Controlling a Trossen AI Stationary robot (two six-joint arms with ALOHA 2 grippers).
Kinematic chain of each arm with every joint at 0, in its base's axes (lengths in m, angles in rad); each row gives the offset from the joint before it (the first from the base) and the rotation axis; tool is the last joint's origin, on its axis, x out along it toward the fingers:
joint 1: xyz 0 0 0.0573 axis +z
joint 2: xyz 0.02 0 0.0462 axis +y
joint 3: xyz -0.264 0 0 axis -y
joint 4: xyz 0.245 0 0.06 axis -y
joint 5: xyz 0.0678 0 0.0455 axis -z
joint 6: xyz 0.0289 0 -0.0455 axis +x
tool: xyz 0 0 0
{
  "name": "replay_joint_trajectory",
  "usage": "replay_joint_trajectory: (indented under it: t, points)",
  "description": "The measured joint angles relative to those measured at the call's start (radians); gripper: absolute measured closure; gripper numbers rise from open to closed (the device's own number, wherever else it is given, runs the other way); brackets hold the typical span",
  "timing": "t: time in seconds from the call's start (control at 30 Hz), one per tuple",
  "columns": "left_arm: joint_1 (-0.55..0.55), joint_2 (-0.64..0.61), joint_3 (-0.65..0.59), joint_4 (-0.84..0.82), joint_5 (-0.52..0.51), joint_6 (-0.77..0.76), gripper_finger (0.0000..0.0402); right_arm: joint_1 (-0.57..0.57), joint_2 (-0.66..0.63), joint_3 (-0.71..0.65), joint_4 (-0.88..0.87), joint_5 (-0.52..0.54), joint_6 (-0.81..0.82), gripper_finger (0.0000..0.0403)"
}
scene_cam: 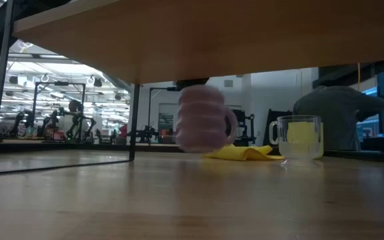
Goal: Stack small to large cups/mugs on shelf
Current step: Put the purple mug on the shelf
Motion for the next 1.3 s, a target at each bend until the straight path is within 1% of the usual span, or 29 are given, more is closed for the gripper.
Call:
replay_joint_trajectory:
  t: [0.1, 0.2, 0.37, 0.4, 0.5, 0.6, 0.67, 0.73, 0.8, 0.87, 0.9, 0.97, 1.03, 1.1, 1.17, 1.3]
  points:
    - [0.016, 0.0, 0.099, -0.065, -0.009, -0.012, 0.0382, 0.0, 0.0, 0.0, 0.0, 0.0, -0.001, 0.0191]
    - [0.031, 0.0, 0.219, -0.14, -0.041, -0.027, 0.0382, 0.0, 0.0, 0.0, 0.0, 0.0, 0.002, 0.0191]
    - [0.038, 0.0, 0.419, -0.316, -0.085, -0.078, 0.0382, 0.0, 0.0, 0.0, 0.0, 0.001, 0.0, 0.0191]
    - [0.036, -0.005, 0.432, -0.327, -0.087, -0.094, 0.0382, 0.0, 0.0, 0.0, 0.0, 0.005, 0.0, 0.0191]
    - [0.027, -0.059, 0.402, -0.339, -0.074, -0.153, 0.0382, 0.0, 0.0, 0.0, 0.0, 0.056, -0.003, 0.0191]
    - [0.009, -0.081, 0.428, -0.359, -0.072, -0.177, 0.0382, -0.001, 0.002, 0.0, 0.015, 0.181, 0.006, 0.0191]
    - [-0.004, -0.089, 0.429, -0.305, -0.06, -0.181, 0.0382, -0.01, 0.001, 0.008, 0.057, 0.269, -0.066, 0.0191]
    - [-0.009, -0.097, 0.429, -0.271, -0.017, -0.192, 0.0382, -0.021, 0.001, 0.032, 0.065, 0.278, -0.156, 0.0191]
    - [-0.016, -0.101, 0.429, -0.216, 0.062, -0.206, 0.0382, -0.029, 0.003, 0.066, 0.045, 0.261, -0.209, 0.0191]
    - [-0.027, -0.101, 0.429, -0.152, 0.11, -0.234, 0.0382, -0.03, 0.004, 0.104, -0.022, 0.256, -0.247, 0.0191]
    - [-0.033, -0.101, 0.429, -0.155, 0.115, -0.239, 0.0382, -0.033, 0.003, 0.12, -0.059, 0.26, -0.27, 0.0191]
    - [-0.048, -0.101, 0.43, -0.199, 0.116, -0.239, 0.0382, -0.035, 0.004, 0.162, -0.147, 0.299, -0.329, 0.0191]
    - [-0.065, -0.1, 0.429, -0.201, 0.109, -0.24, 0.0382, -0.035, 0.004, 0.211, -0.247, 0.347, -0.381, 0.0191]
    - [-0.082, -0.1, 0.429, -0.208, 0.096, -0.247, 0.0382, -0.035, 0.004, 0.265, -0.391, 0.391, -0.422, 0.0191]
    - [-0.097, -0.101, 0.429, -0.238, 0.09, -0.256, 0.0382, -0.035, 0.008, 0.33, -0.55, 0.424, -0.433, 0.0191]
    - [-0.124, -0.1, 0.429, -0.247, 0.085, -0.263, 0.0382, -0.035, 0.04, 0.464, -0.825, 0.499, -0.372, 0.0191]
